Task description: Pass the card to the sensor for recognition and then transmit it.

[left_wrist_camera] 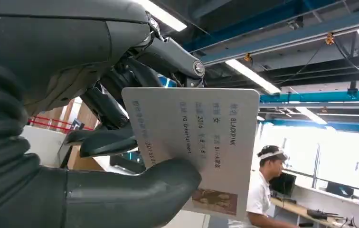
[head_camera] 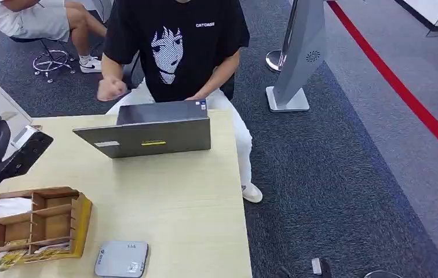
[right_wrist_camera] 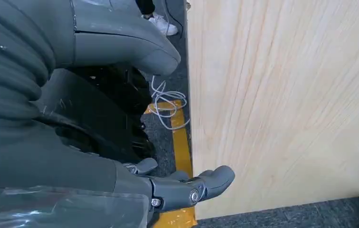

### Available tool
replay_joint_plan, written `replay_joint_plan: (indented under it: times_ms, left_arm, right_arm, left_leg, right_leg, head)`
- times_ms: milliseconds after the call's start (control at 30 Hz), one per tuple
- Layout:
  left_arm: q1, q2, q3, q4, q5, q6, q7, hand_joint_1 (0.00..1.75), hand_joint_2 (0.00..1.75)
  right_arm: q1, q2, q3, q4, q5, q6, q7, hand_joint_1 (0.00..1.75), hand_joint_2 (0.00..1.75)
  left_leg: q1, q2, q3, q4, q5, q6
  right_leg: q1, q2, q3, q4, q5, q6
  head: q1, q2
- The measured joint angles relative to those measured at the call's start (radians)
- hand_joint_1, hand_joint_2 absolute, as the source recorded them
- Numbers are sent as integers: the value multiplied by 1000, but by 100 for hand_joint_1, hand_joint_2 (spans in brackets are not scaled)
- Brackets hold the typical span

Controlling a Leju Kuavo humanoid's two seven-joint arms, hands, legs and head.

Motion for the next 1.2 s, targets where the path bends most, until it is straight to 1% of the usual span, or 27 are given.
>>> replay_joint_plan:
  times_ms: [133, 233, 367, 467, 533, 600, 700, 900, 1133, 1200]
  left_arm:
    - [4, -11, 6, -12, 37, 6, -21, 175, 175]
    - [58, -45, 6, -67, 73, 29, -65, 175, 175]
    - [230, -115, -22, -189, 82, 91, -122, 175, 175]
    - [362, -162, -74, -245, 94, 97, -140, 175, 175]
    - [419, -185, -110, -254, 108, 81, -142, 175, 175]
    - [453, -201, -137, -244, 112, 64, -142, 175, 175]
    - [488, -216, -174, -211, 118, 62, -142, 175, 175]
    - [527, -221, -233, -139, 131, 60, -142, 175, 175]
    - [530, -214, -279, -40, 156, 50, -113, 175, 175]
    - [530, -211, -286, -15, 156, 48, -113, 175, 175]
  right_arm:
    - [0, 0, 0, -2, 0, -1, 0, 0, 175]
    - [1, 1, 0, -8, 0, -6, 0, 0, 175]
    - [6, 6, -11, -27, -3, -4, -2, 0, 175]
    - [10, 9, -23, -41, -19, -5, -4, 0, 175]
    - [11, 10, -29, -50, -19, -5, -4, 0, 175]
    - [12, 11, -35, -54, -18, -4, -5, 0, 175]
    - [13, 11, -43, -56, -18, 0, -7, 0, 175]
    - [15, 11, -56, -58, -13, 6, -15, 0, 175]
    - [16, 12, -61, -58, 11, 18, -19, 0, 175]
    - [16, 12, -62, -58, 22, 18, -21, 0, 175]
  left_leg:
    - [0, 0, 0, 0, 0, 0]
    - [-1, 1, 0, 0, 0, 0]
    - [-2, 4, 0, 0, -2, 2]
    - [-2, 3, 0, 0, -3, 3]
    - [-2, 3, -1, 0, -3, 3]
    - [-3, 3, -1, 0, -3, 3]
    - [-2, 3, -1, 0, -3, 3]
    - [-2, 3, -1, 0, -3, 3]
    - [-2, 3, -1, 0, -3, 3]
    - [-2, 3, -1, 0, -3, 3]
  right_leg:
    - [0, 0, 0, 0, 0, 0]
    - [-1, 1, 0, 0, 0, 0]
    - [-2, 4, -2, -1, -1, 1]
    - [-2, 4, -2, -2, -2, 2]
    - [-2, 3, -2, -2, -2, 2]
    - [-2, 3, -2, -2, -2, 2]
    - [-2, 3, -2, -2, -1, 3]
    - [-2, 3, -2, -2, -1, 2]
    - [-2, 3, -2, -2, -1, 2]
    - [-2, 3, -2, -2, -1, 2]
  head:
    - [0, 0]
    - [0, 0]
    - [0, 0]
    - [0, 0]
    - [0, 0]
    - [0, 0]
    - [0, 0]
    - [0, 0]
    - [0, 0]
    - [0, 0]
